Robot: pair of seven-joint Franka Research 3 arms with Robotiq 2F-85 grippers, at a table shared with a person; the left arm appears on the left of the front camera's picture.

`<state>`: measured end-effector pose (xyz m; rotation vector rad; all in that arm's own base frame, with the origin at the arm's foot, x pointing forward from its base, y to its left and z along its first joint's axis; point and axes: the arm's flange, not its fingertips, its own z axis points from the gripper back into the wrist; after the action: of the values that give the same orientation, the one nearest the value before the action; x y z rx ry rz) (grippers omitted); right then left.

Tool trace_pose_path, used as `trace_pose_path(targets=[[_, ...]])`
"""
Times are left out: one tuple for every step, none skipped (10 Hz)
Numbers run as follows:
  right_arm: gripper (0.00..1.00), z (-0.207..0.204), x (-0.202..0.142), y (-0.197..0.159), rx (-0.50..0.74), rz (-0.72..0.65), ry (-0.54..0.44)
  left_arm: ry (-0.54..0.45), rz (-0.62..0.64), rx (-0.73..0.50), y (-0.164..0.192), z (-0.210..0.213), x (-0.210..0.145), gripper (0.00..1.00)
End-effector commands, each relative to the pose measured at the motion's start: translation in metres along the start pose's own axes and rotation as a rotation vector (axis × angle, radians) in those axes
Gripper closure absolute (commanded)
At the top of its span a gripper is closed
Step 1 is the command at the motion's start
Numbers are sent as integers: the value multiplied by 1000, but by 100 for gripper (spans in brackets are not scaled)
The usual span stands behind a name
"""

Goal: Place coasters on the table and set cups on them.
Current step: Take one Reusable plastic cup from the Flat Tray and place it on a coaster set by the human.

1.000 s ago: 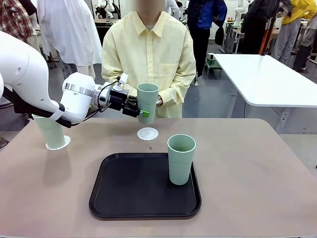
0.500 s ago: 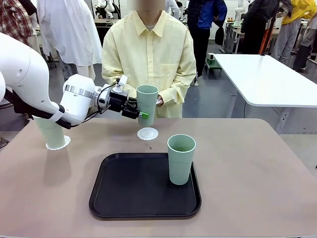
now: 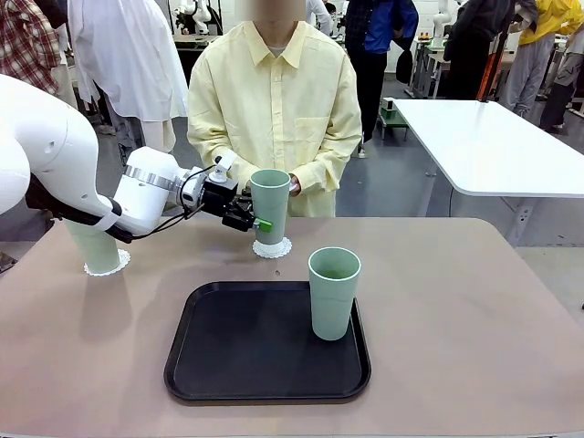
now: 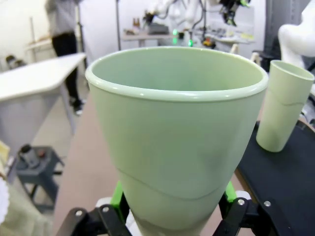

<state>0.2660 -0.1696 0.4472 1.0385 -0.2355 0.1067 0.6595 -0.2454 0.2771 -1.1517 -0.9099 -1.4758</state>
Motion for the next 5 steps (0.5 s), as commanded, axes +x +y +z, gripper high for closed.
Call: trace_pose_path(targets=[[0,0,2,-1,21,12,-13,-1,-37,-35,7,-4,1,16],[0,0,2,-1,21,12,-13,0,-40,-36,8,-4,-1,16],[0,0,2,-1,21,12,-13,-9,-46,-37,9,-3,-4,16],[0,0,2,-1,21,12,-13,-16,-51,-39,10,-3,-5,16],[0,0,2,-1,21,12,-13,-21,-55,-40,12,-3,-6,16]])
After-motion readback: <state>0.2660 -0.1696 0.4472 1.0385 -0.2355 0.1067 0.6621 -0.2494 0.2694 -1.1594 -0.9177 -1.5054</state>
